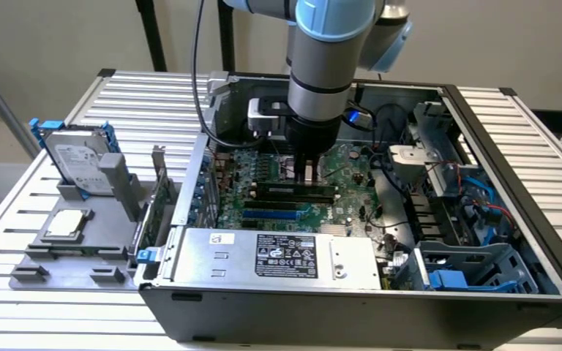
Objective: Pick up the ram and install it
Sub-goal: 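Insert the ram into the slot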
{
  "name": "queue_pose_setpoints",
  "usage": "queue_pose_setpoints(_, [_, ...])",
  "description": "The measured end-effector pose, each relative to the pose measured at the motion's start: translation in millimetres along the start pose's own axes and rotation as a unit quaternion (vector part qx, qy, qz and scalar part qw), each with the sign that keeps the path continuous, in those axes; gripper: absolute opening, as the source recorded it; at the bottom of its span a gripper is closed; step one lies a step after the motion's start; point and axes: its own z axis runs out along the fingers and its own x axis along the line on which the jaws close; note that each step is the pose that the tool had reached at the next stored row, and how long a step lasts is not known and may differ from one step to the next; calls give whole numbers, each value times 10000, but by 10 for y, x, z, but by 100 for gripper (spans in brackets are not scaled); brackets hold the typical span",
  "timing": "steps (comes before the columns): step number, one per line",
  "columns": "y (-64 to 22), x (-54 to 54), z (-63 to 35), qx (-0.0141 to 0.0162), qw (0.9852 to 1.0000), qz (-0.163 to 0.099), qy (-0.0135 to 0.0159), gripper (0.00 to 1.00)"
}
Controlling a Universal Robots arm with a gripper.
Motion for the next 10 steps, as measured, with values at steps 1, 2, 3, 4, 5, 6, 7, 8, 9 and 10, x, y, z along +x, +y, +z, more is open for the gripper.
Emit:
queue_pose_setpoints(1, [1, -2, 2, 1, 10000, 1, -1, 14])
queue_pose_setpoints(2, [1, -4, 4, 1, 10000, 1, -1, 14])
queue_pose_setpoints(3, [1, -6, 5, 1, 10000, 1, -1, 14])
queue_pose_setpoints(4, [1, -8, 7, 2, 10000, 1, 0, 14])
queue_pose_setpoints(5, [1, -9, 9, 2, 10000, 1, 0, 14])
queue_pose_setpoints(6, [1, -10, 11, 2, 10000, 1, 0, 14])
queue_pose_setpoints(7, [0, -12, 14, 2, 10000, 1, 0, 14])
queue_pose_setpoints(8, [1, -12, 18, 3, 10000, 1, 0, 14])
queue_pose_setpoints(9, [0, -12, 23, 3, 10000, 0, 0, 14])
queue_pose_setpoints(10, [0, -12, 27, 3, 10000, 1, 0, 14])
